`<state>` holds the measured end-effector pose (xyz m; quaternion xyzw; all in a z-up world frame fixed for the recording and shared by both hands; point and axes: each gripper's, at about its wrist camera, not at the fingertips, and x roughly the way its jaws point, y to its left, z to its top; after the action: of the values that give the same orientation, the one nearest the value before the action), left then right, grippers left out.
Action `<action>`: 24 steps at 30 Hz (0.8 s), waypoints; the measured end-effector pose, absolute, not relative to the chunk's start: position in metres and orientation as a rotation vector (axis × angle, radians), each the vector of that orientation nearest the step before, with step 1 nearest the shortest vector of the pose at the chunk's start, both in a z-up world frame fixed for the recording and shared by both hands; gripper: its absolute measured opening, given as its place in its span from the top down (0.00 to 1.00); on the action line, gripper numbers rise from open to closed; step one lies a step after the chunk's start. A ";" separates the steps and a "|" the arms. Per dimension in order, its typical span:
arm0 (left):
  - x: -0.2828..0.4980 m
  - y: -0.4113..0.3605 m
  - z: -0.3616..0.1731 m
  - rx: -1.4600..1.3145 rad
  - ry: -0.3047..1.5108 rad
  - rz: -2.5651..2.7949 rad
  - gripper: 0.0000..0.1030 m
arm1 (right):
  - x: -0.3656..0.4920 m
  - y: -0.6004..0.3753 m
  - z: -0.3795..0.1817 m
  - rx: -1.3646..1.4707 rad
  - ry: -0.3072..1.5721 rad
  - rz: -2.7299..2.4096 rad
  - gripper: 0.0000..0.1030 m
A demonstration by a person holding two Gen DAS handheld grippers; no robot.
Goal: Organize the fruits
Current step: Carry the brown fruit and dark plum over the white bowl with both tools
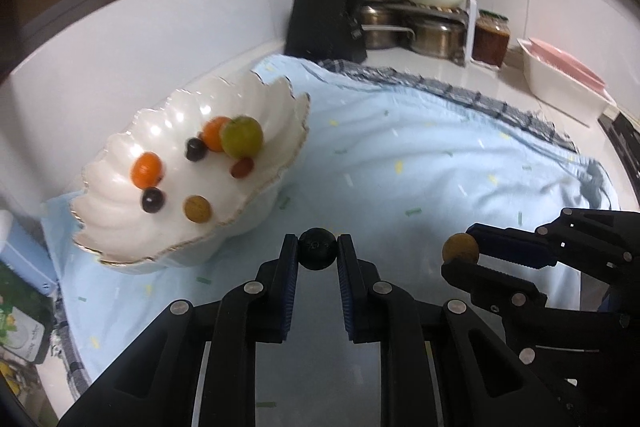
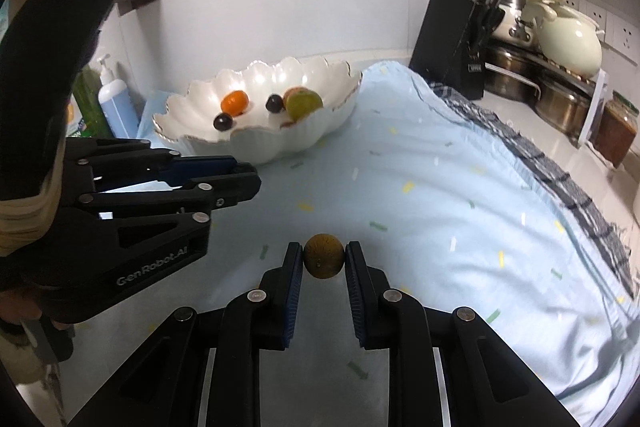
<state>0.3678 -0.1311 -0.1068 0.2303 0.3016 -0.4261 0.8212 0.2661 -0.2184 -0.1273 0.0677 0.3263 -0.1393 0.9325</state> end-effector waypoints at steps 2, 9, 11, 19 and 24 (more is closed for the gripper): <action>0.367 -0.129 -0.100 0.473 0.634 -0.890 0.80 | 0.268 -0.220 -0.122 0.128 0.657 -0.274 0.77; 0.368 -0.122 -0.079 0.401 0.615 -0.818 0.80 | 0.275 -0.225 -0.100 0.084 0.617 -0.220 0.77; 0.368 -0.121 -0.073 0.381 0.611 -0.795 0.80 | 0.277 -0.227 -0.092 0.069 0.605 -0.198 0.77; 0.368 -0.115 -0.049 0.307 0.580 -0.691 0.80 | 0.287 -0.237 -0.068 0.047 0.568 -0.111 0.77; 0.368 -0.112 -0.037 0.278 0.553 -0.621 0.80 | 0.297 -0.243 -0.054 0.023 0.536 -0.059 0.77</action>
<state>0.3678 -0.1117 -0.0372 0.1348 0.2679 -0.3005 0.9054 0.2965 -0.2434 -0.0538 0.0112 0.2647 -0.0290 0.9638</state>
